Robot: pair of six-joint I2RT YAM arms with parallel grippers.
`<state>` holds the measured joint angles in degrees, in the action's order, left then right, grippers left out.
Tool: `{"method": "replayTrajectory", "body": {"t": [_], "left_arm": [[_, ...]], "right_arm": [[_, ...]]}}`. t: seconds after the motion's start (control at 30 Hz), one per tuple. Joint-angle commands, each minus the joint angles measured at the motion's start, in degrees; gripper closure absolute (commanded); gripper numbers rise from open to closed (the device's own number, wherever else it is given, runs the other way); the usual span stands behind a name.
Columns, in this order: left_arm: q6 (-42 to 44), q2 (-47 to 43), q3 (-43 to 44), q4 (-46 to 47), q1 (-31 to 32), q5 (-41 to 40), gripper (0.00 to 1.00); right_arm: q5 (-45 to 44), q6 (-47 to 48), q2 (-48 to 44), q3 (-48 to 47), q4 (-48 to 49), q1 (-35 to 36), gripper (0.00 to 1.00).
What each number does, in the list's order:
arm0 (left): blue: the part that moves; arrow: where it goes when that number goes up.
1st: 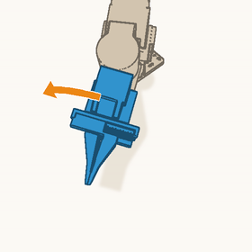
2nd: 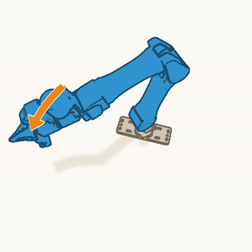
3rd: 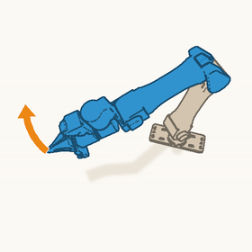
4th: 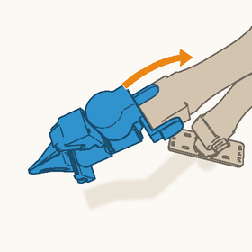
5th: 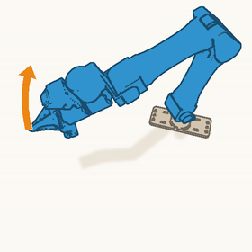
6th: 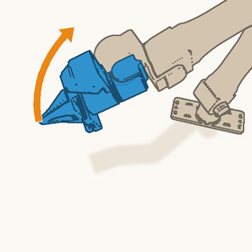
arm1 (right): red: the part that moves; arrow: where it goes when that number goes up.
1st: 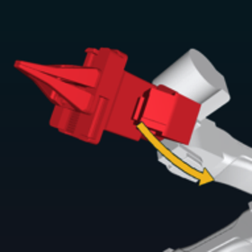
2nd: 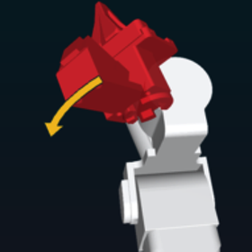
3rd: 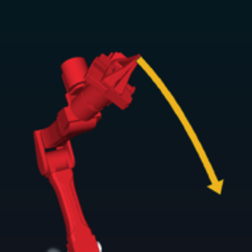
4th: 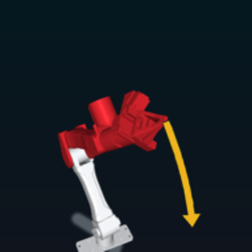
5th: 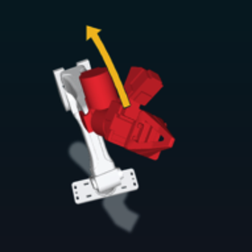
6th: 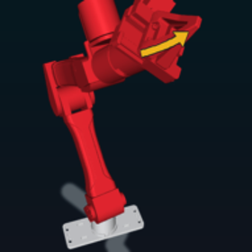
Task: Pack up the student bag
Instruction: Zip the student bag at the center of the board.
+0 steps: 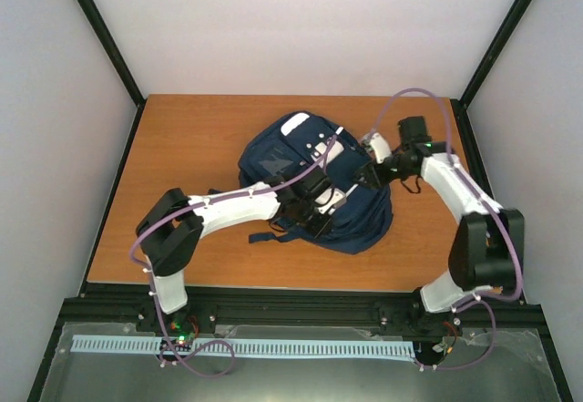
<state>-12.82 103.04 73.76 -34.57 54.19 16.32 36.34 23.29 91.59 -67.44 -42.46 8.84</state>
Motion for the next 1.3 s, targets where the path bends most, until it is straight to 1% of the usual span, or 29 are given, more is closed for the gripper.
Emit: {"method": "replayTrajectory", "body": {"t": [0.0,0.17,0.33,0.37,0.43,0.5,0.57,0.63,0.7,0.77,0.87,0.93,1.1,1.27], "left_arm": [[-3.51,4.81,6.77,9.35,1.00,2.24,0.99],[-6.32,11.13,13.60,12.01,1.00,4.20,0.97],[-8.21,17.86,21.49,13.07,1.00,4.46,0.96],[-8.32,18.96,23.45,12.69,1.00,5.13,0.94],[-8.50,20.21,26.20,11.59,1.00,5.64,0.85],[-8.15,20.03,27.11,10.44,1.00,5.71,0.80],[-7.78,18.63,26.30,9.45,1.00,5.41,0.77],[-7.38,16.58,24.50,8.54,0.96,5.48,0.71],[-7.14,13.69,21.25,8.25,1.00,5.66,0.66],[-7.10,10.40,17.41,8.60,1.00,5.22,0.64],[-7.77,5.71,12.29,9.02,0.81,3.06,0.63],[-8.51,3.10,8.98,9.68,0.30,1.35,0.63],[-9.81,-1.22,4.27,10.89,-1.11,-0.95,0.64],[-11.60,-4.86,-0.78,14.55,-2.52,-2.44,0.64]], "right_arm": [[-4.79,1.90,-9.68,-1.02,-3.22,-4.44,0.42],[-13.60,5.51,-19.38,4.18,-4.64,-5.27,0.37],[-18.66,7.36,-24.27,8.27,-5.71,-7.33,0.36],[-18.97,7.65,-24.63,8.98,-5.89,-8.03,0.35],[-19.15,8.25,-25.00,10.20,-6.41,-9.50,0.36],[-19.27,8.73,-25.26,11.26,-7.11,-10.58,0.36],[-19.79,9.19,-25.97,12.63,-7.36,-10.78,0.36],[-19.44,9.73,-26.64,13.99,-7.58,-10.77,0.36],[-17.96,10.66,-27.03,15.24,-7.81,-10.77,0.38],[-16.22,11.23,-26.93,16.34,-7.57,-10.77,0.39],[-11.55,12.87,-26.35,17.06,-7.62,-10.48,0.41],[-10.02,13.15,-25.85,17.70,-6.58,-9.67,0.42],[-12.34,11.47,-22.56,17.62,-3.62,-4.89,0.45],[-15.94,9.34,-19.03,18.42,-0.21,0.20,0.47]]}}
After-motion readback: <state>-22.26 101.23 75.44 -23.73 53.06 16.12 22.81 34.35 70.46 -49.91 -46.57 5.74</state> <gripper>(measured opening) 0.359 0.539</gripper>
